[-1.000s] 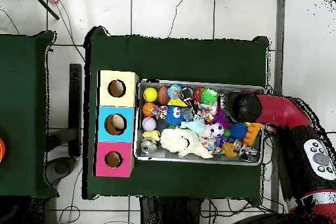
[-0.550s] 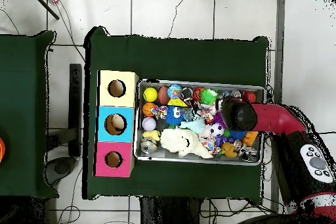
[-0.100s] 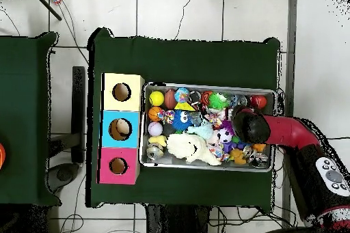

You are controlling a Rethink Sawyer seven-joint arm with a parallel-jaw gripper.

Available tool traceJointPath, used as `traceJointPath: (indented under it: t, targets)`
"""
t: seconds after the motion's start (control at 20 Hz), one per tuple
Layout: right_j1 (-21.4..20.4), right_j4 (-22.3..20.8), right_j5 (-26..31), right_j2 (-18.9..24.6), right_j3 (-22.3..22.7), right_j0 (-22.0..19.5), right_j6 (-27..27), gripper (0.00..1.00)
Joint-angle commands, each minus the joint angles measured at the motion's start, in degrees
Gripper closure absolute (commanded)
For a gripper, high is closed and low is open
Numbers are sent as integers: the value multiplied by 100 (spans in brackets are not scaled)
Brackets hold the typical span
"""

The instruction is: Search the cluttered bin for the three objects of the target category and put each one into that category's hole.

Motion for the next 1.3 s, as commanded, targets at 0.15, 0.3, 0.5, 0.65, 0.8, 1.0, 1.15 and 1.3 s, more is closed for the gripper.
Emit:
traceJointPath:
  t: [0.15, 0.3, 0.5, 0.65, 0.8, 1.0, 1.15, 1.3]
  targets:
    - [290, -263, 7, 80, 598, -190, -346, 100]
    - [317, -21, -190, 760, 967, -714, -584, 100]
    - [96, 132, -312, 1264, 1421, -980, -453, 100]
    - [9, 222, -169, 1354, 1517, -972, -294, 100]
    - [-332, 342, 156, 1269, 1630, -812, -115, 100]
    - [-1047, 536, 462, 1027, 1936, -522, 225, 100]
    - [-1685, 530, 594, 429, 2097, 21, 670, 100]
    - [-2094, 613, 568, -12, 2268, 444, 1053, 100]
